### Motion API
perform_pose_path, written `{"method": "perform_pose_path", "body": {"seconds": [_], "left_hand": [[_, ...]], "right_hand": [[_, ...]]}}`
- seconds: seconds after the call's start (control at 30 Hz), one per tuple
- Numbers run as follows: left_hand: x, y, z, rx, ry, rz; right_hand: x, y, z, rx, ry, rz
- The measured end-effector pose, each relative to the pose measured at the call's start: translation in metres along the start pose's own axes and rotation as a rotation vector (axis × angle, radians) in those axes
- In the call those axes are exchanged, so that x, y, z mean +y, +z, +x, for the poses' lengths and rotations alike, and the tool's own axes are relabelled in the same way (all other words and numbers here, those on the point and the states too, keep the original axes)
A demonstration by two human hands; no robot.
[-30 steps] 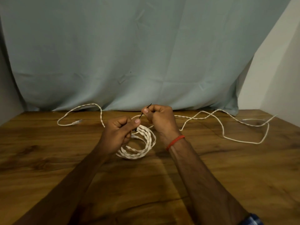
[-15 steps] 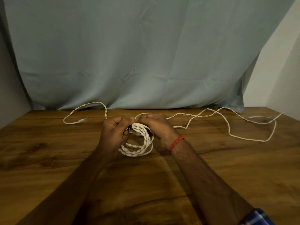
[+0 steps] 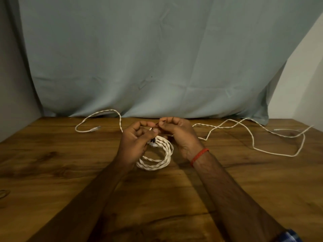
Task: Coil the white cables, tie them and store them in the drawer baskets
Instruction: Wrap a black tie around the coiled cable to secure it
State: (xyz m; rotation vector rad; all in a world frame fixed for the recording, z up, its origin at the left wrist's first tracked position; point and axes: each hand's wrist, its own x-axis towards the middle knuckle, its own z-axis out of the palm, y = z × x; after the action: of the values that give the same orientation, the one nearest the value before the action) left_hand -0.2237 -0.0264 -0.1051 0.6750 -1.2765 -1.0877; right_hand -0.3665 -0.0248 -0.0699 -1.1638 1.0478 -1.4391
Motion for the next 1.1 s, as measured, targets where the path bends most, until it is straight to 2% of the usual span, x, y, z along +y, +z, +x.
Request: {"method": "perform_pose_path", "body": {"seconds": [0.2,0.37,0.53,0.7,0.97,1.1], "left_hand": [[-0.003,-0.003,0.004,0.023,0.015,0.125],[-0.001,-0.008,0.006,0.041,0.071,0.294],[0.004,0.001,0.002,-0.003,0.034,0.297],[0.007,0.003,-0.002,-0.023,0.062,0.297],[0.006,-0.003,-0.005,-0.003,0.067,0.143],[0.005,0.0,-0.002,0.089,0.003,0.086]], "right_hand": [[-0.014,0.0,-0.003,0.032,-0.132,0.032],[-0.019,0.001,-0.007,0.093,-0.249,-0.098],[-0.023,-0.002,-0.009,0.174,-0.308,-0.184],[-0.024,-0.006,-0.007,0.187,-0.251,-0.15],[0.001,-0.006,0.0,0.047,-0.023,-0.174],[0.006,-0.005,-0.001,-0.059,-0.052,-0.255]]}}
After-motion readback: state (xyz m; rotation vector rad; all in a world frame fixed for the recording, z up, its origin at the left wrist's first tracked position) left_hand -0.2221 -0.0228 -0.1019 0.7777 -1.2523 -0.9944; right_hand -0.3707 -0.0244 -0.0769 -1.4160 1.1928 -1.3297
